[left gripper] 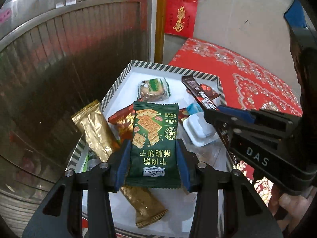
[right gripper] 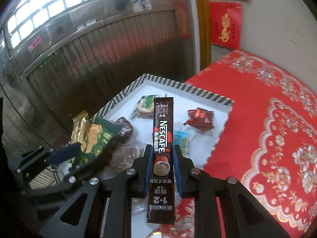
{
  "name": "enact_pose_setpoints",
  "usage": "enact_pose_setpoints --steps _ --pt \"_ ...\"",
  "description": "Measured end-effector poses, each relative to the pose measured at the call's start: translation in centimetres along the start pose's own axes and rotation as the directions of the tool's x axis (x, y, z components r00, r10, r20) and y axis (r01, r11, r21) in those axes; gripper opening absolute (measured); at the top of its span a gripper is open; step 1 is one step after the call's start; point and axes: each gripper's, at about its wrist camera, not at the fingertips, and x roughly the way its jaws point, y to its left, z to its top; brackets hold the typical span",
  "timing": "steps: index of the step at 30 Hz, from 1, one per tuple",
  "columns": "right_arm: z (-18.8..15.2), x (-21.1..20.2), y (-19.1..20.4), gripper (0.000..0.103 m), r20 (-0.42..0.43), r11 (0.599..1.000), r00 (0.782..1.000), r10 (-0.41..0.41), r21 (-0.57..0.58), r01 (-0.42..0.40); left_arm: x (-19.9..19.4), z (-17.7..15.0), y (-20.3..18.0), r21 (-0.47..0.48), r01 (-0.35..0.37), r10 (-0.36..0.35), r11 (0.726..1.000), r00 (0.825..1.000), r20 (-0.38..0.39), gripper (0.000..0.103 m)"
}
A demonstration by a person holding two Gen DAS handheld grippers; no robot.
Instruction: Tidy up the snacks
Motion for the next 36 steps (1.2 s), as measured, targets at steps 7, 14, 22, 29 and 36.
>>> enact_pose_setpoints --steps 7,14,22,29,36 --pt "0.6 1.9 1.3 0.021 -0.034 1.0 0.999 0.006 -0.024 -0.007 0.6 -0.5 0.0 0.005 -0.004 0.004 1.0 1.0 -0.003 0.043" --pt "0.2 1.8 1.4 0.027 -0.019 0.999 0.999 0.037 -0.004 -0.038 1.0 -0.8 0.0 -0.007 -0.012 0.012 1.0 1.0 0.006 0.045" --pt "-0.8 -1.0 1.4 0.052 0.051 1.0 0.999 0.019 -0.01 -0.018 -0.3 -1.0 -0.5 -0.023 -0.065 0.067 0.998 0.995 0.079 0.07" --pt "-3.1 -5.5 -0.2 0.075 0.165 0.998 0.985 -0.052 0.038 0.047 -2.6 -1.6 -1.3 -0.029 -0.069 0.073 0.997 0.983 0.17 0.082" --pt "-5.8 -8.3 -1.0 0.085 0.261 0.986 0.951 -0.165 0.083 0.148 -3.5 -2.9 -2.3 -0.006 -0.141 0.14 0.99 0.972 0.189 0.083"
